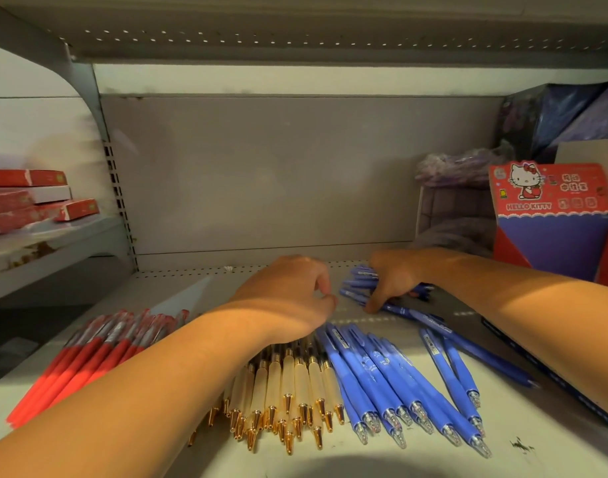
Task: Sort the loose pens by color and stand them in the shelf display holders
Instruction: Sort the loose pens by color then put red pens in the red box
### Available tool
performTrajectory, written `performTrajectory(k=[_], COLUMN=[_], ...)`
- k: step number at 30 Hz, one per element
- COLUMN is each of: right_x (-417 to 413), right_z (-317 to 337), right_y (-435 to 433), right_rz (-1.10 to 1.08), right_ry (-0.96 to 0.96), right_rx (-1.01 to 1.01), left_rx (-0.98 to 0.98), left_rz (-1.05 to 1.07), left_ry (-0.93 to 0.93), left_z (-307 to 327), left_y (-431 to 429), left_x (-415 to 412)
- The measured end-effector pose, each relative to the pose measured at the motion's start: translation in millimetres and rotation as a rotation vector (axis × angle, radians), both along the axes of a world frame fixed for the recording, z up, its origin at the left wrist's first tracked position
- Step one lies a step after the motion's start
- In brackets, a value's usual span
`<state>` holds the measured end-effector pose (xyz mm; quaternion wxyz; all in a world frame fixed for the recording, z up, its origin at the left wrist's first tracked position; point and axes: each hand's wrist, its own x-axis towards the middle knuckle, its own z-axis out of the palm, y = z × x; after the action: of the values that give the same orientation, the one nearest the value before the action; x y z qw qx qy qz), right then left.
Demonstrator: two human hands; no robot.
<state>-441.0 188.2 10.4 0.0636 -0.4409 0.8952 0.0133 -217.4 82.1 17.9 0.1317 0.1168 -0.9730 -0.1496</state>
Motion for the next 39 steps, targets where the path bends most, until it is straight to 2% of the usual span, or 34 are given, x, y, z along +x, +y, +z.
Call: performTrajectory(k=[3, 12, 18, 22, 27, 32, 39], right_x=[0, -17, -32, -36, -31, -24, -12], right_z=[4, 23, 20, 11, 1, 5, -2], right_y=[-6, -19, -14, -15, -15, -20, -21], right_rz=[-0.001, -0.072, -0.13, -0.16, -0.213, -0.26, -0.222], right_ry=[-0.012, 0.023, 0.055, 0.055, 0.059, 0.01, -0.007], right_rx=[0.004, -0.179, -0.124, 0.094, 0.157, 0.159, 0.013], left_rx=[-0.015, -0.019, -0.022, -0.024, -0.02, -0.014, -0.058], left_rz=[-0.003, -0.001, 0.01, 0.015, 0.02, 0.016, 0.0], left_ry=[0.01, -0.003, -0.004, -0.01, -0.013, -0.028, -0.027], left_z=[1, 7, 12, 12, 12, 11, 12], left_y=[-1, -2, 3, 6, 7, 8, 10], left_x=[1, 5, 9, 10, 10, 9, 8])
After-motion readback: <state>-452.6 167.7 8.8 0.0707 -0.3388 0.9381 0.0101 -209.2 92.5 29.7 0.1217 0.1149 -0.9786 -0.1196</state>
